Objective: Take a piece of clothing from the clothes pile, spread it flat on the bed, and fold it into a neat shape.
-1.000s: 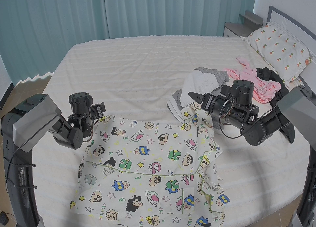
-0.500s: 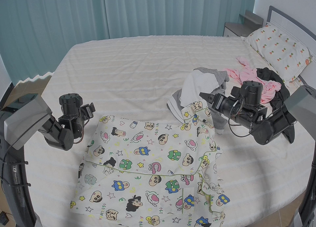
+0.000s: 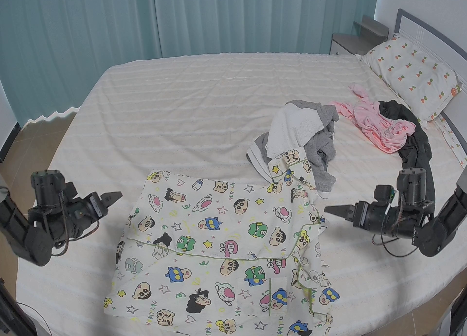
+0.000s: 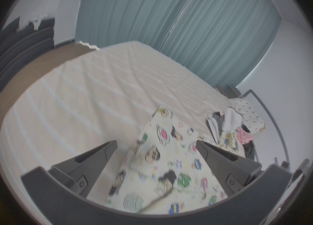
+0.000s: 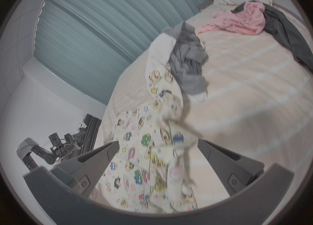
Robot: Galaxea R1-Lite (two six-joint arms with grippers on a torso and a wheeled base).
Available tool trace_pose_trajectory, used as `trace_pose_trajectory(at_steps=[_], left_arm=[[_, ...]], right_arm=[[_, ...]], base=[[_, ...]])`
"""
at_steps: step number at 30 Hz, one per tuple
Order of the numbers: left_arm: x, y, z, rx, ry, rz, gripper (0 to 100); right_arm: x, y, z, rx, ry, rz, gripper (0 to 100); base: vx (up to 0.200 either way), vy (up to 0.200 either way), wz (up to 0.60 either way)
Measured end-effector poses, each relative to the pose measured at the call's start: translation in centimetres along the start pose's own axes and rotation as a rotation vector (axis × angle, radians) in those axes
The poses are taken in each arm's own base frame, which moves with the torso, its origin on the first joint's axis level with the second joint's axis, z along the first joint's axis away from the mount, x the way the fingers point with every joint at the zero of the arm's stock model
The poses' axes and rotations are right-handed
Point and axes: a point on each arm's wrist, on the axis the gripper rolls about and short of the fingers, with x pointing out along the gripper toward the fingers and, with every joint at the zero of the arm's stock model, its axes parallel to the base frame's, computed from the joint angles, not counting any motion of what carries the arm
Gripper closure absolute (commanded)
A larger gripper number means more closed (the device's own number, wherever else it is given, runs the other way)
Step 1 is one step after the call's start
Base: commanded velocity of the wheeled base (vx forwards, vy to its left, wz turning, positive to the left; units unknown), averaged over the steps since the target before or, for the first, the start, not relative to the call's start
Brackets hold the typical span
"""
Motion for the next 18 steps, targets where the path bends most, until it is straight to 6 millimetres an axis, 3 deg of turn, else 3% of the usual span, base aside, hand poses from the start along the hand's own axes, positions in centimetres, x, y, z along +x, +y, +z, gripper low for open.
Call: trace_pose_trajectory(at_steps=[3, 6, 18], left_arm=[[-1.9, 1.3, -0.8, -0.025, 0.053, -0.020, 0], [-2.5, 2.2, -1.3, 0.004, 0.081, -0.012, 0], [0.3, 4.4, -3.7, 0.079, 0.322, -0.132, 0]], right_arm=[[-1.7, -0.5, -1.5, 0.004, 0.023, 0.004, 0], [-3.0, -0.7, -2.5, 0.002, 0.024, 0.011, 0], [-7.3, 0.3, -5.7, -0.018, -0.021, 0.054, 0]], base=[[0.000, 0.000, 0.00], [0.000, 0.000, 0.00], [0.000, 0.000, 0.00]])
